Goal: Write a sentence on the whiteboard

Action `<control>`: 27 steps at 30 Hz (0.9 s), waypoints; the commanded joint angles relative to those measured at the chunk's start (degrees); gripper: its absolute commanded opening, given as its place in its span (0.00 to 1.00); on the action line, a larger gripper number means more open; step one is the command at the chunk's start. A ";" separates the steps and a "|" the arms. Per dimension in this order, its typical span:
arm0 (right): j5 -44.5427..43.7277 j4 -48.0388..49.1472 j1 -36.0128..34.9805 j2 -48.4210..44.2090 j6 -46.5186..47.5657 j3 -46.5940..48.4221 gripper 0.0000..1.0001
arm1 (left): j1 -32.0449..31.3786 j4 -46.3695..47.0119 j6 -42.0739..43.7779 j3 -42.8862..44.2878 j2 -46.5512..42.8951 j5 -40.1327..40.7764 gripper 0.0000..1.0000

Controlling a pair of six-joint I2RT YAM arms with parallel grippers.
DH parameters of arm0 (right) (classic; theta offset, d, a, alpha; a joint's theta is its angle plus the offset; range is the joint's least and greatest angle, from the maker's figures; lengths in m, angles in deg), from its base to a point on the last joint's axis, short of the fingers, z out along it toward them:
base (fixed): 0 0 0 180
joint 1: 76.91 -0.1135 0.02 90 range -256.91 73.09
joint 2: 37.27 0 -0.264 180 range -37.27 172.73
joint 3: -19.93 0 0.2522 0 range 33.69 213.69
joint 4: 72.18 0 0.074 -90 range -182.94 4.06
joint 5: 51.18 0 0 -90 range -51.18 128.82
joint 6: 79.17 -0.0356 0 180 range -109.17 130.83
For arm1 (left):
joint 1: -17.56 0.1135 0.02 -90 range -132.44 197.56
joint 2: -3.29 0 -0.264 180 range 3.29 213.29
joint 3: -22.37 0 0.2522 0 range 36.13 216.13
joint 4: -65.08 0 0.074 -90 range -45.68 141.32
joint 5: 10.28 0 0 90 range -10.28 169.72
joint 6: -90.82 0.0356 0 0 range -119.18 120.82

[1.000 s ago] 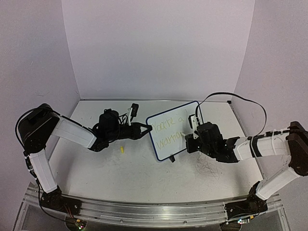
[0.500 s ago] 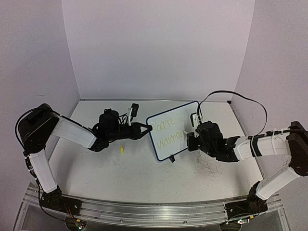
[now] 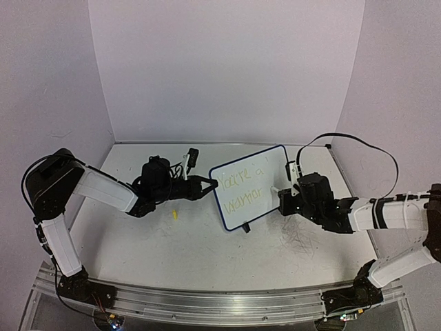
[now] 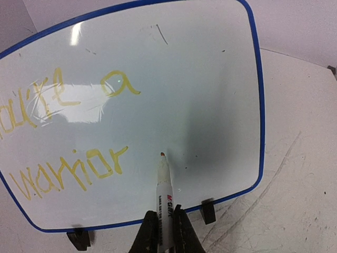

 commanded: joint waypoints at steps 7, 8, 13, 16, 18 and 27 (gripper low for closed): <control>0.98 1.36 -0.05 0.05 1.40 -0.12 0.00 | 0.07 -2.05 0.42 -0.05 -1.98 -0.93 0.00; 0.89 1.40 -0.04 0.14 1.46 -0.12 0.00 | 0.08 -2.07 0.43 0.05 -1.93 -0.93 0.00; 2.17 2.28 0.43 0.56 0.96 0.03 0.00 | 0.11 -2.05 0.39 0.21 -1.73 -1.06 0.00; 2.25 2.47 0.60 0.92 1.02 0.49 0.00 | 0.05 -2.05 0.39 0.16 -1.78 -1.07 0.00; 2.22 2.47 0.62 0.80 1.04 0.48 0.00 | 0.11 -2.07 0.44 0.12 -1.85 -1.04 0.00; 3.23 2.62 0.61 0.23 1.58 0.39 0.00 | 0.07 -2.05 0.39 -0.09 -1.79 -1.11 0.00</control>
